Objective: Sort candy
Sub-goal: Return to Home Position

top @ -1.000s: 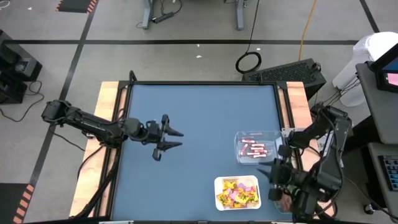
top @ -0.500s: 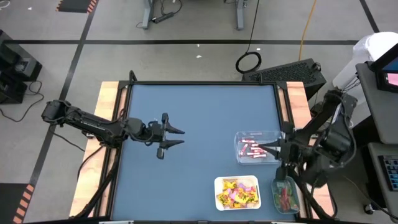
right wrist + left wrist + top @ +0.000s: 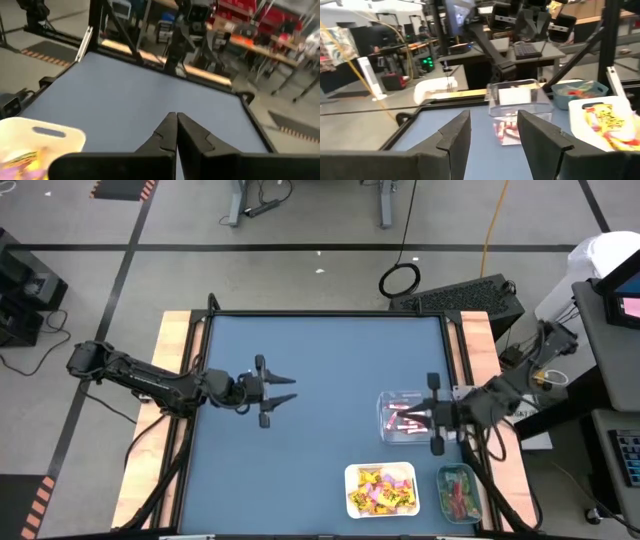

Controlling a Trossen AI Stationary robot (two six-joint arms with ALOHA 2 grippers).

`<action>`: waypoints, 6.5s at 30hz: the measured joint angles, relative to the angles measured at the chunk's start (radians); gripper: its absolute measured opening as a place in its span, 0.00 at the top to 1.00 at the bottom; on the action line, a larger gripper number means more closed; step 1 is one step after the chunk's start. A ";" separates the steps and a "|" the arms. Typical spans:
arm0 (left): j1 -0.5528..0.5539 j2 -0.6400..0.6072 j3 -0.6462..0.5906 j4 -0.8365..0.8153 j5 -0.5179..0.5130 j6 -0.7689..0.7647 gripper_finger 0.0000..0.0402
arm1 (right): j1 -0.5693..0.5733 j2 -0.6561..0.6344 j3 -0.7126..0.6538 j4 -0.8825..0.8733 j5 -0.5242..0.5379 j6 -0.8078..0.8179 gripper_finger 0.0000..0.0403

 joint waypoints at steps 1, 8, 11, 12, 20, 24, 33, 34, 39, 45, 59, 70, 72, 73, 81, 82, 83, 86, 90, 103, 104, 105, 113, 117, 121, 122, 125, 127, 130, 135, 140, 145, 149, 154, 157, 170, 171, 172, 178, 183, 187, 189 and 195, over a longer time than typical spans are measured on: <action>0.003 0.000 0.000 0.000 -0.006 0.002 0.58 | -0.027 -0.016 -0.037 0.060 -0.028 -0.037 1.00; 0.053 0.000 -0.001 0.003 0.006 -0.006 0.58 | -0.224 -0.065 -0.216 0.344 -0.214 -0.220 1.00; 0.088 -0.001 -0.029 0.066 0.097 -0.009 0.59 | -0.302 -0.065 -0.251 0.380 -0.310 -0.226 1.00; 0.100 -0.001 -0.044 0.084 0.131 -0.009 0.61 | -0.324 -0.065 -0.259 0.394 -0.350 -0.227 1.00; 0.151 0.000 -0.095 0.111 0.194 -0.032 0.79 | -0.441 -0.064 -0.346 0.495 -0.540 -0.217 1.00; 0.149 0.000 -0.126 0.097 0.197 -0.035 0.94 | -0.460 -0.064 -0.411 0.559 -0.536 -0.187 1.00; 0.149 0.000 -0.153 0.113 0.193 -0.050 0.99 | -0.462 -0.064 -0.491 0.635 -0.537 -0.165 1.00; 0.149 0.000 -0.153 0.112 0.193 -0.043 0.99 | -0.462 -0.064 -0.491 0.632 -0.537 -0.165 1.00; 0.149 0.000 -0.153 0.074 0.210 -0.033 0.99 | -0.462 -0.064 -0.491 0.605 -0.537 -0.152 1.00; 0.149 -0.004 -0.166 0.051 0.214 -0.024 0.99 | -0.462 -0.064 -0.491 0.567 -0.544 -0.139 1.00; 0.154 -0.230 -0.295 0.052 0.212 -0.025 0.99 | -0.462 -0.081 -0.556 0.624 -0.593 -0.129 1.00; 0.196 -0.289 -0.354 0.053 0.215 -0.029 0.99 | -0.462 -0.242 -0.667 0.648 -0.587 -0.114 1.00; 0.203 -0.289 -0.355 0.053 0.215 -0.034 0.99 | -0.462 -0.266 -0.666 0.633 -0.589 -0.113 1.00; 0.203 -0.289 -0.356 0.053 0.216 -0.034 0.99 | -0.462 -0.277 -0.666 0.621 -0.589 -0.114 1.00; 0.202 -0.289 -0.356 0.053 0.246 -0.036 0.99 | -0.462 -0.386 -0.666 0.547 -0.593 -0.141 1.00; 0.202 -0.289 -0.356 0.053 0.246 -0.036 0.99 | -0.462 -0.403 -0.666 0.538 -0.594 -0.144 1.00; 0.202 -0.289 -0.356 0.054 0.246 -0.036 0.99 | -0.462 -0.419 -0.666 0.525 -0.595 -0.149 1.00; 0.202 -0.289 -0.356 0.054 0.246 -0.036 0.99 | -0.462 -0.467 -0.666 0.493 -0.595 -0.172 1.00; 0.202 -0.289 -0.356 0.060 0.247 -0.037 0.99 | -0.462 -0.536 -0.666 0.481 -0.596 -0.219 1.00; 0.202 -0.289 -0.356 0.061 0.247 -0.039 0.99 | -0.461 -0.757 -0.665 0.299 -0.591 -0.162 1.00; 0.202 -0.289 -0.356 0.061 0.247 -0.040 0.99 | -0.462 -0.758 -0.664 0.301 -0.591 -0.159 1.00; 0.202 -0.288 -0.356 0.063 0.247 -0.044 0.99 | -0.462 -0.757 -0.665 0.296 -0.591 -0.157 1.00; 0.202 -0.288 -0.356 0.085 0.257 -0.058 0.99 | -0.469 -0.757 -0.665 0.276 -0.563 -0.116 1.00; 0.202 -0.288 -0.356 0.085 0.258 -0.059 0.99 | -0.471 -0.757 -0.665 0.277 -0.562 -0.126 1.00; 0.202 -0.288 -0.356 0.084 0.258 -0.060 0.99 | -0.520 -0.757 -0.665 0.276 -0.560 -0.099 1.00; 0.202 -0.288 -0.356 0.084 0.258 -0.060 0.99 | -0.536 -0.757 -0.665 0.276 -0.563 -0.089 1.00; 0.202 -0.288 -0.356 0.084 0.273 -0.061 0.99 | -0.576 -0.757 -0.665 0.270 -0.596 -0.062 1.00; 0.202 -0.297 -0.356 0.079 0.276 -0.062 0.99 | -0.593 -0.757 -0.665 0.264 -0.636 -0.044 1.00; 0.202 -0.328 -0.356 0.078 0.277 -0.062 0.99 | -0.599 -0.757 -0.665 0.255 -0.682 -0.031 1.00; 0.202 -0.415 -0.356 -0.006 0.278 -0.062 0.99 | -0.599 -0.756 -0.665 0.252 -0.705 -0.033 1.00; 0.202 -0.477 -0.356 -0.095 0.278 -0.063 0.99 | -0.599 -0.756 -0.665 0.253 -0.699 -0.029 1.00; 0.202 -0.525 -0.356 -0.139 0.278 -0.063 0.99 | -0.599 -0.753 -0.665 0.253 -0.693 0.004 1.00; 0.203 -0.576 -0.356 -0.221 0.307 -0.062 0.99 | -0.599 -0.742 -0.665 0.253 -0.694 0.003 1.00; 0.202 -0.626 -0.356 -0.274 0.329 -0.063 0.99 | -0.599 -0.729 -0.665 0.253 -0.695 0.014 1.00; 0.202 -0.643 -0.356 -0.304 0.329 -0.062 0.99 | -0.599 -0.725 -0.665 0.253 -0.695 0.041 1.00; 0.202 -0.720 -0.441 -0.302 0.307 -0.063 0.99 | -0.599 -0.725 -0.665 0.253 -0.695 0.048 1.00; 0.202 -0.731 -0.450 -0.306 0.297 -0.063 0.99 | -0.599 -0.725 -0.665 0.253 -0.696 0.048 1.00; 0.202 -0.740 -0.452 -0.312 0.290 -0.063 0.99 | -0.599 -0.725 -0.665 0.253 -0.696 0.048 1.00; 0.202 -0.785 -0.451 -0.350 0.285 -0.062 0.99 | -0.599 -0.725 -0.665 0.253 -0.696 0.048 1.00; 0.202 -0.825 -0.451 -0.403 0.278 -0.063 0.99 | -0.599 -0.725 -0.665 0.253 -0.696 0.048 1.00; 0.202 -0.854 -0.451 -0.428 0.273 -0.063 0.99 | -0.599 -0.725 -0.665 0.253 -0.696 0.048 1.00; 0.202 -0.868 -0.451 -0.454 0.253 -0.063 0.99 | -0.599 -0.725 -0.665 0.253 -0.696 0.048 1.00; 0.202 -0.931 -0.451 -0.518 0.211 -0.065 0.99 | -0.599 -0.725 -0.665 0.253 -0.696 0.048 1.00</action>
